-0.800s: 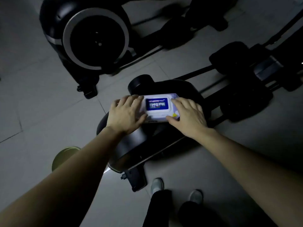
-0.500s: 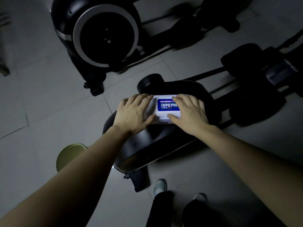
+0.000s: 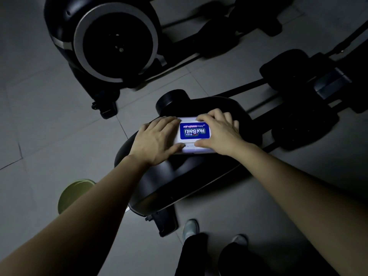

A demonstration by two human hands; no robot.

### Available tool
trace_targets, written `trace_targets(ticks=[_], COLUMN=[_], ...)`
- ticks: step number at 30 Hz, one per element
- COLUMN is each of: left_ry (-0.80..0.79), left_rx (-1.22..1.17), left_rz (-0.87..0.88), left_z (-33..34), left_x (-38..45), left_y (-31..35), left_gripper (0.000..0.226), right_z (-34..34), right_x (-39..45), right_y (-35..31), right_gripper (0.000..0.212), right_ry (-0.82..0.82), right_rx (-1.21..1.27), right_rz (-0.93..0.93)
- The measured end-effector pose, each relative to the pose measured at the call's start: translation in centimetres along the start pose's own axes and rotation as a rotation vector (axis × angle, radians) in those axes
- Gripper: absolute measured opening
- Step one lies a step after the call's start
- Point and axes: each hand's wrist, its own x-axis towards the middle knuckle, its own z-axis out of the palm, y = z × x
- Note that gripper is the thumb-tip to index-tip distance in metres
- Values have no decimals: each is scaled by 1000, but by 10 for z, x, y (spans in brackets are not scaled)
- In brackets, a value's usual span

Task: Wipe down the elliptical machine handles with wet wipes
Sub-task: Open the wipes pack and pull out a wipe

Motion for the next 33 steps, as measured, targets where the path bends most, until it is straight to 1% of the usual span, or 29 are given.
trace_targets(ticks=[7,12,16,18,20,23,26,27,30,32,33], left_ry=[-10,-90,-176,-188,-189,-183,-162,-152,-149,-151,-147], left_rx=[-9,2,-15,1,14,10,8,7,-3,-22,-30], left_rz=[-1,-62,-51,-32,-24,-27,-35,-43,-74,-95,-105], left_z=[-2,-5,-14,-21,-27,-32,-37,-38,-38,-37,-36], left_x=[0,1,1,0,-1,-2,-3,-2,-2,-2,-1], left_y=[-1,0,1,1,2,2,1,1,2,4,5], left_gripper=[76,81,82,82,81,81,80,79,75,73,72], right_z=[0,-1,1,0,0,-2,-10,-13,-18,-15,-13], right_x=[-1,-8,-19,-26,-33,-38,-39,-40,-43,-43,-42], right_y=[-3,-9,1,7,10,12,11,10,9,11,13], right_gripper=[68,62,57,54,56,56,43,39,27,22,25], right_ry=[17,32,25,55,97,187,247,233,124,72,42], right_rx=[34,-7,19,57,95,143,258,307,431,437,415], right_rz=[-6,-74,-141,-177,-205,-203,-220,-201,-64,-37,-40])
